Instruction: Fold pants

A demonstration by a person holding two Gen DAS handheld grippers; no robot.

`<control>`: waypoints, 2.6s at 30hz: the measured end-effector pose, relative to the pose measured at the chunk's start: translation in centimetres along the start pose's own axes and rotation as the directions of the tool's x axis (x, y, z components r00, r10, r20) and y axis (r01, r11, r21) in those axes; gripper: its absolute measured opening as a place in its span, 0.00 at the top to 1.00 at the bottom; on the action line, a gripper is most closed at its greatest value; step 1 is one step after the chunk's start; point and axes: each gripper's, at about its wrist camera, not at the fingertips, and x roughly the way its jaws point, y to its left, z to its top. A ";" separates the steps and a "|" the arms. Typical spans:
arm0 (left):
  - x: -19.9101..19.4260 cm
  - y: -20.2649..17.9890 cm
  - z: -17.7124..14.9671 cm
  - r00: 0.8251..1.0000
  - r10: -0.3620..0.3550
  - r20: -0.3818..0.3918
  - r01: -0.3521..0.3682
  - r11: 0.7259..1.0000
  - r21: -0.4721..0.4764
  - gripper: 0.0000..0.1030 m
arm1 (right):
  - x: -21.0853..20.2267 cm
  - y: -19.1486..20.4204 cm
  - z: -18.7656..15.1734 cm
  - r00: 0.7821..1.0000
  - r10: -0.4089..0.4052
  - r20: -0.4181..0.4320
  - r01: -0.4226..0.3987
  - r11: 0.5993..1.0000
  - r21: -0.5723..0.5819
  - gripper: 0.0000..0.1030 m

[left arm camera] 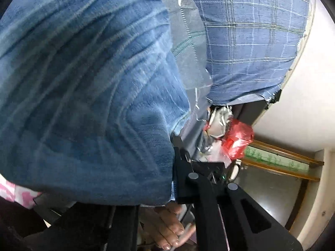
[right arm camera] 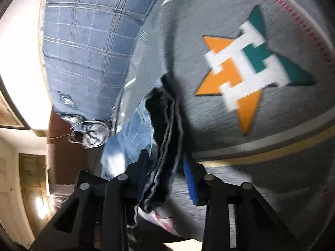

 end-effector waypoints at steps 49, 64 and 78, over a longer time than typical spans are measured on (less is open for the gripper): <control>-29.5 3.4 6.5 0.847 0.089 0.524 -0.279 0.914 0.296 0.32 | 24.2 21.7 -14.1 0.984 -0.135 -0.116 0.049 0.831 -0.554 0.90; -37.4 10.8 7.9 0.761 0.117 0.638 -0.145 0.989 -0.007 0.26 | 24.1 25.7 -18.6 0.991 -0.125 -0.056 0.057 0.747 -0.662 0.48; -37.1 14.2 10.6 0.779 0.139 0.611 -0.014 0.979 -0.204 0.31 | 26.5 22.8 -17.1 0.985 -0.131 -0.112 0.037 0.795 -0.606 0.48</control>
